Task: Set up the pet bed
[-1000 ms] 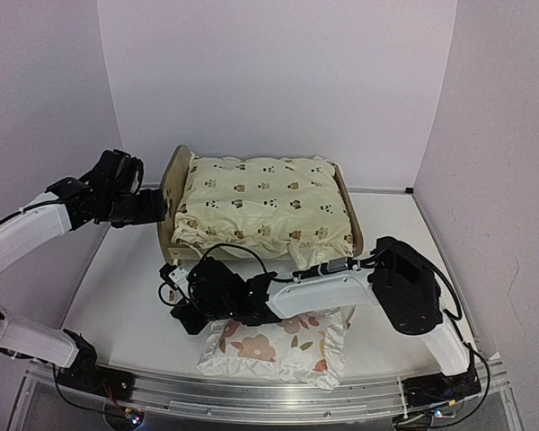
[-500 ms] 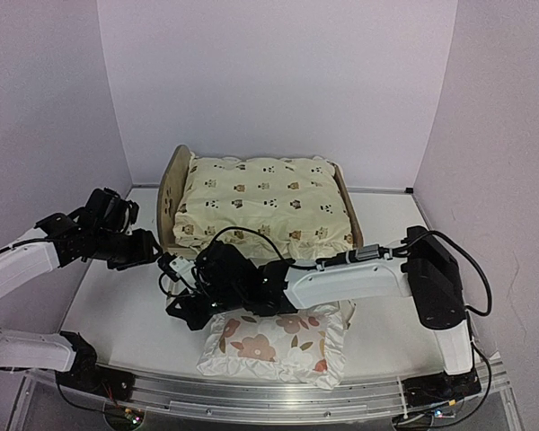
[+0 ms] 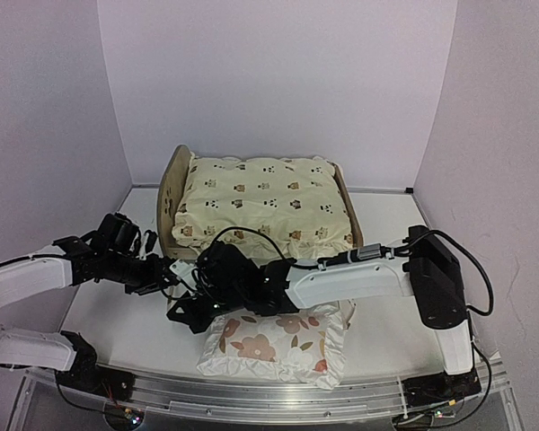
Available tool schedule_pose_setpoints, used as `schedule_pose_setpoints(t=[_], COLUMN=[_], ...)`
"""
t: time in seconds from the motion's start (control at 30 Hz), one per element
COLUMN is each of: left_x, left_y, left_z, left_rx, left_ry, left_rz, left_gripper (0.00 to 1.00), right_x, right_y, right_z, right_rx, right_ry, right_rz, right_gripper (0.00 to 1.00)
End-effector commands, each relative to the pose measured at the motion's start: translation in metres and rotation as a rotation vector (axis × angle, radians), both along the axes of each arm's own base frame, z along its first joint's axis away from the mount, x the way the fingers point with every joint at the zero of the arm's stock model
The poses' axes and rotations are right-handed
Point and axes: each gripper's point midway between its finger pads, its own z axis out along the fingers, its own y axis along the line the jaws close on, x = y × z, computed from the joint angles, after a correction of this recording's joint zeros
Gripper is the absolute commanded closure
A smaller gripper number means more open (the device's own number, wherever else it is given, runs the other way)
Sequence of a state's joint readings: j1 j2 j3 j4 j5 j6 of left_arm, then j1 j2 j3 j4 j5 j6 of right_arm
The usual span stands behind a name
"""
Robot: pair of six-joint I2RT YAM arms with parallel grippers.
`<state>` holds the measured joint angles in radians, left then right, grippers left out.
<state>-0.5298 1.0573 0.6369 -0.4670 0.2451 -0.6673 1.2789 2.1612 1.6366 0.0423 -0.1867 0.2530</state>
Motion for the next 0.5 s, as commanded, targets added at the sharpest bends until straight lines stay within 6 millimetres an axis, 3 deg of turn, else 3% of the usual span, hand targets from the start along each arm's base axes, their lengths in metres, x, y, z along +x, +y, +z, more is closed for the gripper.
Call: schedule_pose_setpoints(t=[0.0,0.17,0.23,0.47], left_x=[0.004,0.000,-0.001,-0.002], left_y=[-0.017,-0.014,-0.018,-0.023], left_z=[0.005,-0.001,-0.003,-0.009], left_rx=[-0.084,-0.067,-0.088,-0.089], left_ry=[-0.016,-0.002,0.000,0.002], left_rz=[-0.029,-0.026,-0.042,-0.058], left_gripper=[0.66,0.64,0.68,1.00], right_x=[-0.022,-0.018,-0.018,-0.010], right_y=[-0.003,-0.003,-0.002,-0.002], right_z=[0.035,0.033,0.033,0.032], right_rx=[0.059,0.052,0.055,0.054], right_ry=[-0.018,-0.040,-0.043,-0.073], right_rz=[0.077,0.059,0.059,0.031], right_gripper=[1.00,1.00,1.00,1.00])
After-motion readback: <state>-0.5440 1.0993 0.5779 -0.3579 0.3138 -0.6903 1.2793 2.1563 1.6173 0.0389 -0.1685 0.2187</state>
